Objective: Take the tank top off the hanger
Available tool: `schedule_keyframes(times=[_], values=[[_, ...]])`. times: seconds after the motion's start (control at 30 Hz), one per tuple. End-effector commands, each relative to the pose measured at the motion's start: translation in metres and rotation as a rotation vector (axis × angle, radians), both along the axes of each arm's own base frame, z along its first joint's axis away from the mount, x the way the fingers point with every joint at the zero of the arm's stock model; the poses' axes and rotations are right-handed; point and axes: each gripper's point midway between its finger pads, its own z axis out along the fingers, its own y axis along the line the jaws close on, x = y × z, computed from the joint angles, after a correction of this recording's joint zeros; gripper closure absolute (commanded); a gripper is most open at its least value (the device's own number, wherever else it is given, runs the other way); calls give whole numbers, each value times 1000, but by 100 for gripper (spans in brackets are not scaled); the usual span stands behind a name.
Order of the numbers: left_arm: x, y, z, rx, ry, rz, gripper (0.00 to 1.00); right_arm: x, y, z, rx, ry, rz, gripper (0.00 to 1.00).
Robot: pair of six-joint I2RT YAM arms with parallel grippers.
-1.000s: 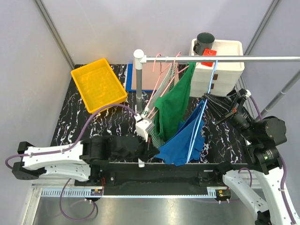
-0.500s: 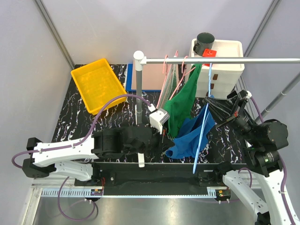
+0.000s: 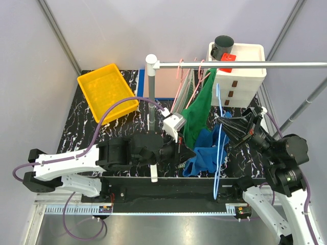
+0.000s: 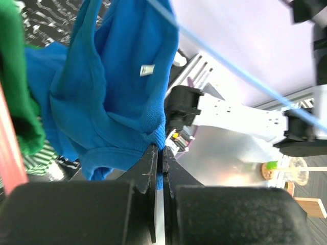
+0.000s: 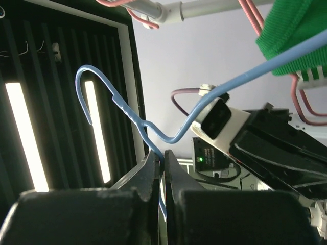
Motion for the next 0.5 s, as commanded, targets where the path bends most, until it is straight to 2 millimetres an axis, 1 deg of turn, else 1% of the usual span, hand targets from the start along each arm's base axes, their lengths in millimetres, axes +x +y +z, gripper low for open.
schedule_keyframes(times=[0.0,0.03,0.07,0.1,0.13,0.17,0.2,0.23,0.27,0.3,0.33,0.4,0.47], values=[[-7,-14,52,-129,-48,-32,100,-23,-15,16,163,200,89,100],[-6,-16,59,-139,-62,-33,100,-24,-18,22,193,210,89,100],[-5,-21,54,-114,-87,-35,100,-27,-23,35,224,183,74,100],[-4,-23,55,-110,-96,-34,100,-32,-27,47,247,147,73,100],[-3,-26,61,-114,-115,-37,100,-34,-31,56,284,142,78,100],[-3,-31,60,-106,-121,-36,100,-39,-44,76,375,50,47,100],[-3,-34,60,-100,-128,-39,100,-39,-52,84,432,20,30,100],[-4,-36,67,-105,-150,-47,100,-36,-54,87,452,7,29,100],[-3,-37,70,-103,-161,-47,100,-40,-49,86,428,-6,59,100],[-5,-44,65,-82,-167,-54,100,-42,-44,83,396,-11,72,100],[-5,-43,72,-79,-185,-55,100,-45,-41,80,375,-2,87,100],[-2,-49,71,-56,-202,-48,100,-49,-49,88,407,-7,62,100],[2,-50,77,-40,-236,-39,100,-61,-58,101,436,-47,48,100]])
